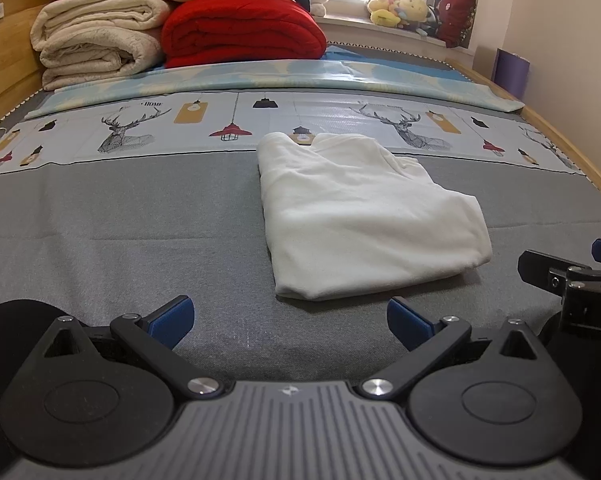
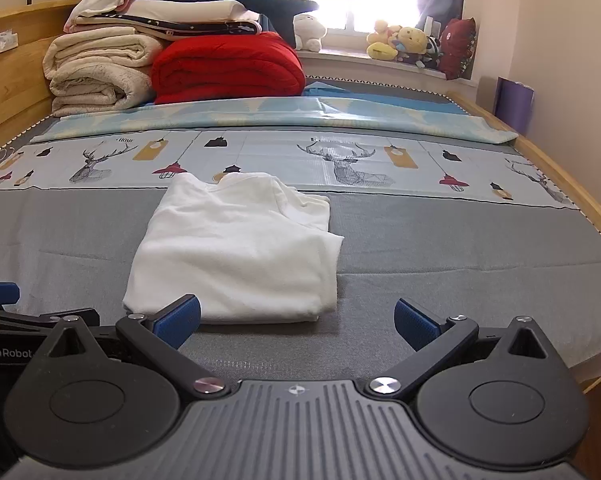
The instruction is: Fold small clothes
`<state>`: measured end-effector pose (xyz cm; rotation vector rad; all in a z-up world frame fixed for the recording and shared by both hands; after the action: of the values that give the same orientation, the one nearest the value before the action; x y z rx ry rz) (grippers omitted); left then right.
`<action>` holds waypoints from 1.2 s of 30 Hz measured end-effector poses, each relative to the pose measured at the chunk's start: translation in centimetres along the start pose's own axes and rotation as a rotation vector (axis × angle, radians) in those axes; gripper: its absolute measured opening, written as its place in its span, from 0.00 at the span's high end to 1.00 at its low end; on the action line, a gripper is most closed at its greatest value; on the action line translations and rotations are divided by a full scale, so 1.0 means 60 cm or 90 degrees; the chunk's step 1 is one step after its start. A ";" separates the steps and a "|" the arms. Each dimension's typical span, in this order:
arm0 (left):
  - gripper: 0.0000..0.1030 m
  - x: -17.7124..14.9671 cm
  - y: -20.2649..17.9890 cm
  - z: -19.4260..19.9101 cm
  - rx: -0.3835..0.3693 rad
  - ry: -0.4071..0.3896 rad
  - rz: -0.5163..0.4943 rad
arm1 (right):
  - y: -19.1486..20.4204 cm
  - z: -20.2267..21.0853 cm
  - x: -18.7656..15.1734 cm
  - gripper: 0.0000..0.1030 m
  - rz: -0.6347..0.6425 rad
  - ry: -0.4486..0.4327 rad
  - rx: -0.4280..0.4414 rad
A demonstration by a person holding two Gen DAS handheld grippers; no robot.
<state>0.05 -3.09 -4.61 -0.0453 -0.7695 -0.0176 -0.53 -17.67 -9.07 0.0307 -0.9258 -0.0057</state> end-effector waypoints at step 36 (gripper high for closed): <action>0.00 -0.003 -0.001 0.000 -0.008 -0.003 -0.011 | 0.000 0.000 0.000 0.01 0.001 -0.001 0.000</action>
<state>-0.08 -3.17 -4.76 -0.0509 -0.7741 -0.0388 -0.55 -17.69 -9.08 0.0296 -0.9271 -0.0038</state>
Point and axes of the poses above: each gripper's, at about its wrist camera, not at the fingertips, and z roughly against the way its jaws point, y to its left, x to its top, the point moved 5 cm from there along -z, roughly the way its jaws point
